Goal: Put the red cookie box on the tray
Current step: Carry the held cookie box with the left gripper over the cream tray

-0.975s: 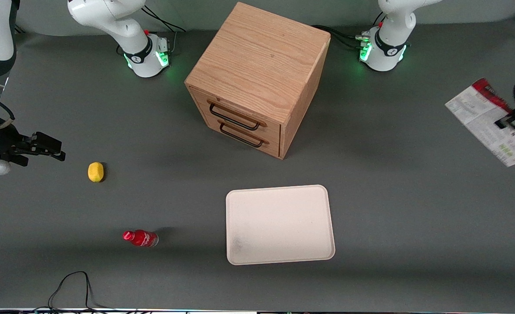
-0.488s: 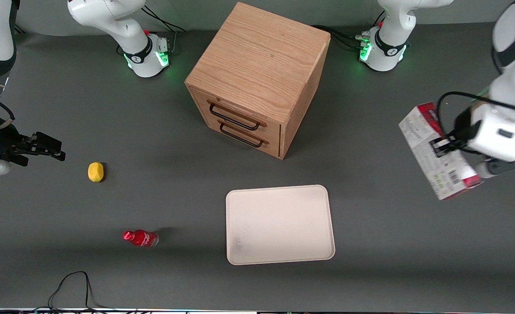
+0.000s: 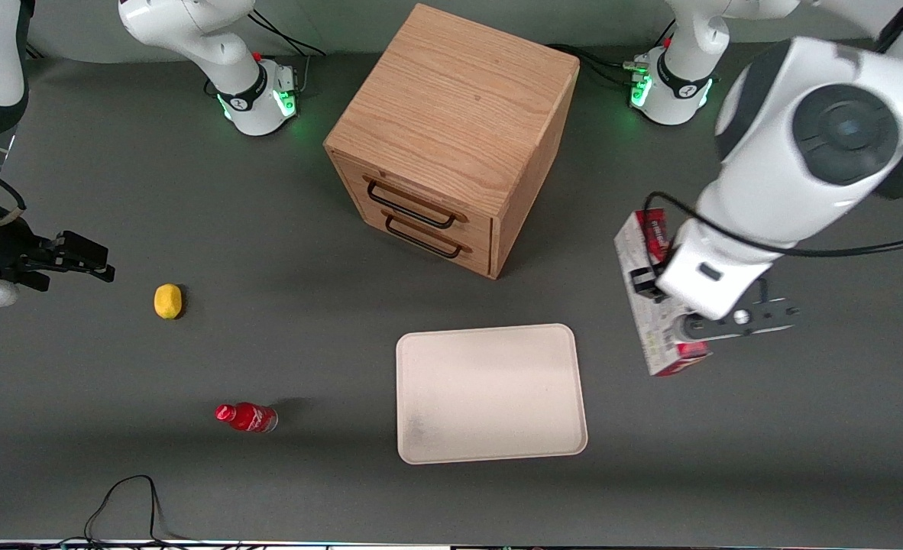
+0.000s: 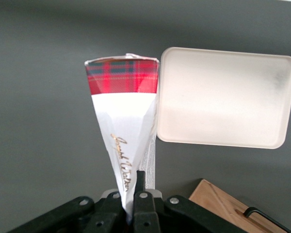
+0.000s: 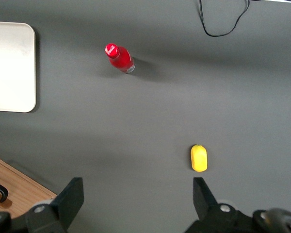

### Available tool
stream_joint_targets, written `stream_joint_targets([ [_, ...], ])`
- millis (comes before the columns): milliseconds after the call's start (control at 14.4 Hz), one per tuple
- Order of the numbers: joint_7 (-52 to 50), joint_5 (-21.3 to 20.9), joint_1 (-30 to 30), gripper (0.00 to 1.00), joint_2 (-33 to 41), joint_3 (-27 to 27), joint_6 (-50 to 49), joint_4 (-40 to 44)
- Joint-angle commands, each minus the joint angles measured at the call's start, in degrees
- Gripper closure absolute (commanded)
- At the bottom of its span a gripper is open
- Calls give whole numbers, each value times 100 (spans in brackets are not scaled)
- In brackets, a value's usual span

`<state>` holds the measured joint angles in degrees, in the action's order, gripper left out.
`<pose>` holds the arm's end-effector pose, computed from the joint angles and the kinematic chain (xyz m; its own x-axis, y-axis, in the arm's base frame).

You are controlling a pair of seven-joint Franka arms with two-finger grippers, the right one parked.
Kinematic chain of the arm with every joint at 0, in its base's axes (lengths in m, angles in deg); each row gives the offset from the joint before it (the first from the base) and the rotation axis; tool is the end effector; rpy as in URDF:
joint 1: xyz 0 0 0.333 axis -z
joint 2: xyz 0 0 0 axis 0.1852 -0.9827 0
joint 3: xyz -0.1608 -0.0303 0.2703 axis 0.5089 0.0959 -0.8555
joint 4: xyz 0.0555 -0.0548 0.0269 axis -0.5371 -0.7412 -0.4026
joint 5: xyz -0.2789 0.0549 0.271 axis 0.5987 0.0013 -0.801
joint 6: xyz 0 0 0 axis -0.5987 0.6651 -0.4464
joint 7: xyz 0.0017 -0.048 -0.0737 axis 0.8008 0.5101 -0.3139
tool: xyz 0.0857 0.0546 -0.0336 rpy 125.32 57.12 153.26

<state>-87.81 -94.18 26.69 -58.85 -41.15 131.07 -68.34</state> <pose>0.6357 -0.2629 0.5675 0.9917 0.1283 0.0087 0.1282 -0.9917 0.0038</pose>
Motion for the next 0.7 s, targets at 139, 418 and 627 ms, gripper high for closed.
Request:
stream_joint_targets([
  [139,-144,-255,657,100,-547,-145,-186,670],
  [418,-206,-246,667,100,-810,-118,164,671],
  [627,-284,-246,622,100,-1223,-109,665,600],
])
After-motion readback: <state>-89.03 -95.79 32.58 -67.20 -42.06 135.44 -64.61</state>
